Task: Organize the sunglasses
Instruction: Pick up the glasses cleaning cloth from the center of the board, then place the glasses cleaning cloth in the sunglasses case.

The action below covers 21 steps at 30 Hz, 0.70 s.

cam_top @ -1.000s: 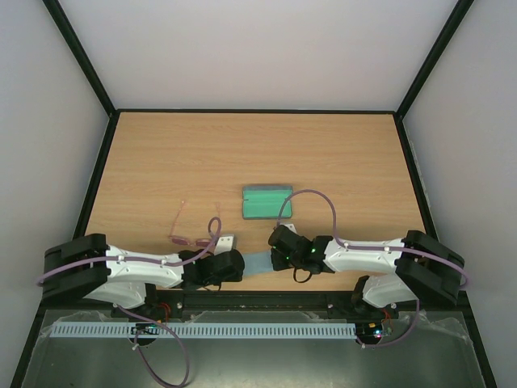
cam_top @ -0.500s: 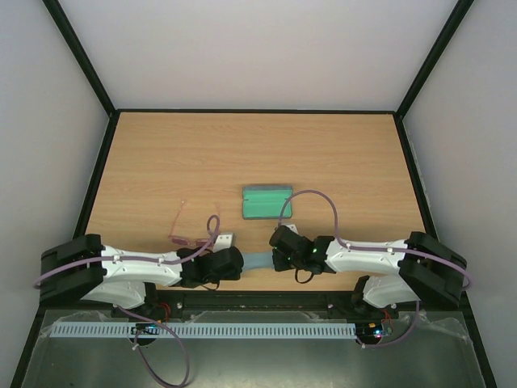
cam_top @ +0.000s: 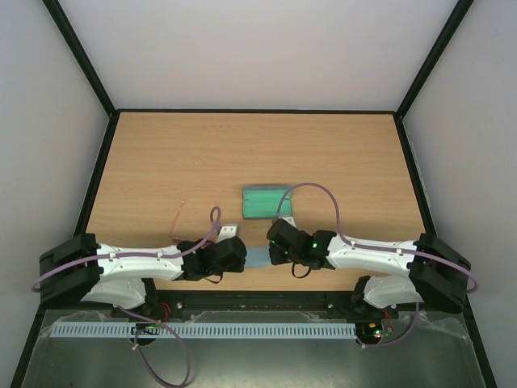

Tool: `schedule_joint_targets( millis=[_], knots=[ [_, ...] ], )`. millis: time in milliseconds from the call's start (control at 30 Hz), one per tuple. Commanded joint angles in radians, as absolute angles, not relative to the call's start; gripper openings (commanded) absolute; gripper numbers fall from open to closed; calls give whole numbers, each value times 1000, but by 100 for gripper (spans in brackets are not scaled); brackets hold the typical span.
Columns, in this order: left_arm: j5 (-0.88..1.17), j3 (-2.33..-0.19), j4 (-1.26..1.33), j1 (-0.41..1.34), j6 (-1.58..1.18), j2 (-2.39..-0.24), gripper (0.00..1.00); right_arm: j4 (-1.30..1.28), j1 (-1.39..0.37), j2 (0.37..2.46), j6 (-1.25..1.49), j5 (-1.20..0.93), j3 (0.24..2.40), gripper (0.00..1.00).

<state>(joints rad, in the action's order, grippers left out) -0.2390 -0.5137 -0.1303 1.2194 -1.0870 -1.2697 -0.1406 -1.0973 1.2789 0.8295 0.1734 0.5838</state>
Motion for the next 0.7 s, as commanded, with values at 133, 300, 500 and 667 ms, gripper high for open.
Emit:
schedule_joint_targets(
  millis=[133,300,500,667],
  knots=[
    [-225,-592,-162,1141,-983,-1283,2,-235,-1040,1270,764,188,672,1],
    [-209,-682,-183,1082,-902,-1310,2,-280,-959,1257,701,165,737,1],
    [-172,-795,-184,986,-803,-1383,2,-309,-834,1296,601,112,841,1],
    [-123,-866,-144,899,-735,-1467,2,-312,-752,1380,527,65,935,1]
  ],
)
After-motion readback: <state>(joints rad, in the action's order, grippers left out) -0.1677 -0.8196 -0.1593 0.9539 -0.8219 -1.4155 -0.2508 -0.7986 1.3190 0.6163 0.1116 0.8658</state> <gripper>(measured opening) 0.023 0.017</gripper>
